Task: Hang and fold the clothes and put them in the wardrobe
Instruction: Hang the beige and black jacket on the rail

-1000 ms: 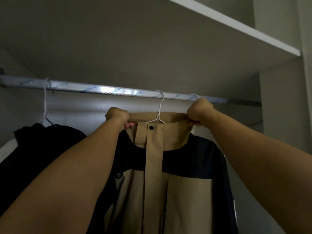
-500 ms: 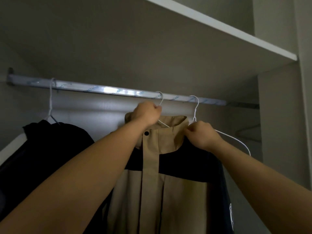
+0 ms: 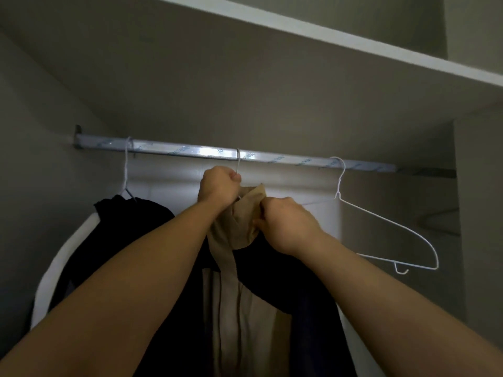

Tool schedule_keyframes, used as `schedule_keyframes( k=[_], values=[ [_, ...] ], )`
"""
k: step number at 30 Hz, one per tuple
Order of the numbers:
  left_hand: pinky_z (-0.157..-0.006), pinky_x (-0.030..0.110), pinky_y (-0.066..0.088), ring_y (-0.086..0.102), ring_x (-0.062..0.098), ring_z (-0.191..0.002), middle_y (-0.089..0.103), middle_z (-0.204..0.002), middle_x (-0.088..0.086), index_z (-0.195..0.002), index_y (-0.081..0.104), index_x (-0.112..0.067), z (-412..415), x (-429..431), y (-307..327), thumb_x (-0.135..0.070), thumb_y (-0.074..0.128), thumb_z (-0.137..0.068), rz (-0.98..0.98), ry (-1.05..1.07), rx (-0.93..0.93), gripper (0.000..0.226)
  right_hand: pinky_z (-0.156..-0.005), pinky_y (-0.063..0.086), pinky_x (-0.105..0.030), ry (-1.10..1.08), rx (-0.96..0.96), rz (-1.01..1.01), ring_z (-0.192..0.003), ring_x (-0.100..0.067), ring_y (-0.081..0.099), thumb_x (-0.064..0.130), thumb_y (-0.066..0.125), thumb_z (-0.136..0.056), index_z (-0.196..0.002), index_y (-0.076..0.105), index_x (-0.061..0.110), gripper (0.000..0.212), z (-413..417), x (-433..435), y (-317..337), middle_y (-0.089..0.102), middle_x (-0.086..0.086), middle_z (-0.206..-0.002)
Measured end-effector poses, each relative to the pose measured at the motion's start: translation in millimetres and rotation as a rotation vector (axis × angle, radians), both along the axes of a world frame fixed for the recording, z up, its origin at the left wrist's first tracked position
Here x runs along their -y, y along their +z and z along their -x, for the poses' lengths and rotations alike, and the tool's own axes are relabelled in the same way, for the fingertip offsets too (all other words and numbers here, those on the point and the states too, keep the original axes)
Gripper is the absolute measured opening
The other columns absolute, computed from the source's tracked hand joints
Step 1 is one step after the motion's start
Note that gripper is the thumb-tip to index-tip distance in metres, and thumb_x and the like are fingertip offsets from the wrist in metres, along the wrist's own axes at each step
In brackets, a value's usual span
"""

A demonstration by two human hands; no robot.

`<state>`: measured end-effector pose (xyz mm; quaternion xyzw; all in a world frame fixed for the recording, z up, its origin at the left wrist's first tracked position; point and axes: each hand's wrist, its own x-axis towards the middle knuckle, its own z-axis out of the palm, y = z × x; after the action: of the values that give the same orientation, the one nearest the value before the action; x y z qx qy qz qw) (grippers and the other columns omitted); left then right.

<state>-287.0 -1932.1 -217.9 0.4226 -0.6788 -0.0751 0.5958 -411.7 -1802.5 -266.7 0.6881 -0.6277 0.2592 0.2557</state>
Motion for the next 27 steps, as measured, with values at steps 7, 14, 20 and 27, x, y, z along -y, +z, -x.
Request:
schedule_keyframes(
  k=[7, 14, 20, 27],
  values=[
    [-0.067, 0.032, 0.043, 0.065, 0.029, -0.092, 0.067, -0.1, 0.007, -0.084, 0.061, -0.017, -7, -30, 10, -0.025, 0.061, -0.091, 0.049, 0.385, 0.285, 0.011, -0.079, 0.055, -0.04, 0.197, 0.14, -0.063, -0.087, -0.025, 0.065, 0.039, 0.048, -0.103, -0.102, 0.066, 0.015, 0.03, -1, -3, -6, 0.069, -0.006, -0.095],
    [-0.074, 0.034, 0.05, 0.069, 0.034, -0.099, 0.07, -0.106, 0.011, -0.101, 0.071, -0.009, 63, -96, 39, -0.018, 0.061, -0.078, 0.215, 0.351, 0.493, 0.026, -0.091, 0.043, -0.041, -0.318, 0.256, 0.417, -0.114, -0.038, 0.053, 0.039, 0.049, -0.096, -0.112, 0.065, 0.017, 0.032, 120, -10, -6, 0.064, -0.016, -0.118],
    [-0.065, 0.026, 0.045, 0.063, 0.026, -0.075, 0.068, -0.097, 0.011, -0.086, 0.059, -0.013, 145, -109, 3, -0.02, 0.053, -0.095, -0.419, -0.568, 0.119, 0.013, -0.114, 0.023, -0.053, -0.661, 0.391, 0.033, -0.14, -0.037, 0.037, 0.036, 0.03, -0.102, -0.138, 0.043, 0.012, 0.045, 219, -18, -30, 0.052, -0.019, -0.143],
    [-0.091, 0.038, 0.046, 0.056, 0.032, -0.101, 0.055, -0.121, 0.016, -0.133, 0.049, -0.007, 168, -77, -31, -0.024, 0.038, -0.106, -0.711, -0.721, -0.078, 0.034, -0.074, 0.044, -0.04, -0.457, 0.428, 0.242, -0.097, -0.043, 0.061, 0.026, 0.039, -0.102, -0.1, 0.057, 0.013, 0.023, 218, -24, -38, 0.063, -0.022, -0.111]
  ],
)
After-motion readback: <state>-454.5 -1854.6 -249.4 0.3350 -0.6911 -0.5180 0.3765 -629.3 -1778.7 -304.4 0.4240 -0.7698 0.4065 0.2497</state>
